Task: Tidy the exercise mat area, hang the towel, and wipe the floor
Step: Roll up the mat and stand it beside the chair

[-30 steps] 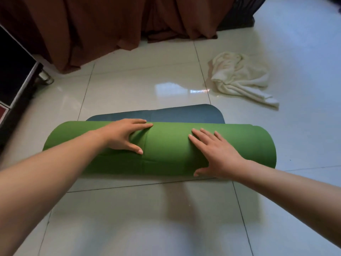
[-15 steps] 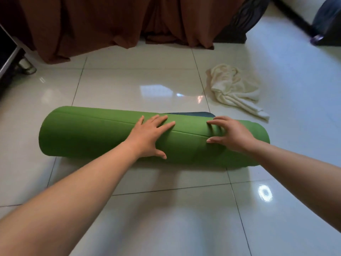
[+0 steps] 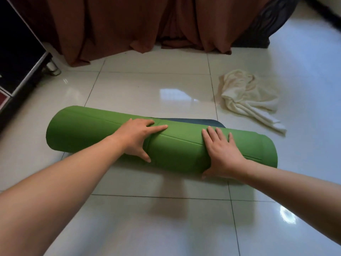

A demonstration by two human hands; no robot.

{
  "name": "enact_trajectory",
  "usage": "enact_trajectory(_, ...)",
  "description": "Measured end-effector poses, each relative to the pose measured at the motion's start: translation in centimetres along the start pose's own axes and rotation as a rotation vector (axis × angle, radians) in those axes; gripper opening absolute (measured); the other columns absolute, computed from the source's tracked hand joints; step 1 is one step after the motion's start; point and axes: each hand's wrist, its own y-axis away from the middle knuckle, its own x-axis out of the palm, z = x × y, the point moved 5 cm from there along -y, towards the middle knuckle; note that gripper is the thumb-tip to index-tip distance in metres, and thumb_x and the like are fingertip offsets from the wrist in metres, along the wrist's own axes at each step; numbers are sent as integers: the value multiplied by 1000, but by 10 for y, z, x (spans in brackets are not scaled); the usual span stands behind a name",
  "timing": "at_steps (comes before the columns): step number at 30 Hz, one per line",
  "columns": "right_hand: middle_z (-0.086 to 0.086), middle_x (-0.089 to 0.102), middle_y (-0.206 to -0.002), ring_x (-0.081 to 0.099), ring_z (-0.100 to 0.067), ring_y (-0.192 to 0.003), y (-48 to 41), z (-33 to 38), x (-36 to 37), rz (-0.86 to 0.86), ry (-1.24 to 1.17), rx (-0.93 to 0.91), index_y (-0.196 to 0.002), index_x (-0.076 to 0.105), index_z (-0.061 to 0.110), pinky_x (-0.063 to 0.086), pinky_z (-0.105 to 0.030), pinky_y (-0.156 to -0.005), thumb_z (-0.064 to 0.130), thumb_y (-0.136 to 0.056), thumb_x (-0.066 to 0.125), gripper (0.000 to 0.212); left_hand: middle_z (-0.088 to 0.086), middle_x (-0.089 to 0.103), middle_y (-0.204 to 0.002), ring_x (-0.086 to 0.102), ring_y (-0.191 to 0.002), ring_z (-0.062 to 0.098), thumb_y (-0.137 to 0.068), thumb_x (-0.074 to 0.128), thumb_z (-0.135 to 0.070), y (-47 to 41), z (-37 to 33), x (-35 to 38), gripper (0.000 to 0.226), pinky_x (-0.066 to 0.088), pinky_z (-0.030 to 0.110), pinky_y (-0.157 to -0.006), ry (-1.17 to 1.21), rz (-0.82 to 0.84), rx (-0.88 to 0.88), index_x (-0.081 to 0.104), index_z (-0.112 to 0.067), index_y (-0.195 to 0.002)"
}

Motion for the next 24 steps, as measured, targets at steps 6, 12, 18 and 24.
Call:
enact_trajectory(6,-5,21,-148,23,-26,-135,-20,-18,-17,-98,-48,-95,-144,11,15,26,-53,-110,67,-44,78,132,3,35,-146,37,-131,23,-52,79,-61,-12,-1,-18,117,34,31,-106,31,15,-14,14,-40,-146)
enact_trajectory(12,2,46,-133,46,-22,-121,-51,-54,-48,-128,-293,-65,-137,36,24,44,-40,-97,68,-42,79,114,4,19,-155,18,-141,22,-59,75,-60,-26,-11,-35,109,22,35,-115,84,-57,-78,15,-35,-147)
enact_trajectory(18,1,49,-137,45,-20,-125,-44,-84,-47,-413,-427,45,-130,51,22,39,-34,-100,60,-77,61,66,0,0,-158,0,-145,24,-60,70,-67,-54,-43,-21,112,12,58,-112,33,-160,-152,1,-44,-145)
enact_trajectory(24,0,14,-157,10,-19,-145,-29,-86,-22,-296,-285,-30,-148,19,28,5,-37,-117,62,-80,55,84,2,10,-157,6,-144,26,-60,73,-62,-67,-41,-23,108,13,60,-111,109,-197,-185,8,-47,-144)
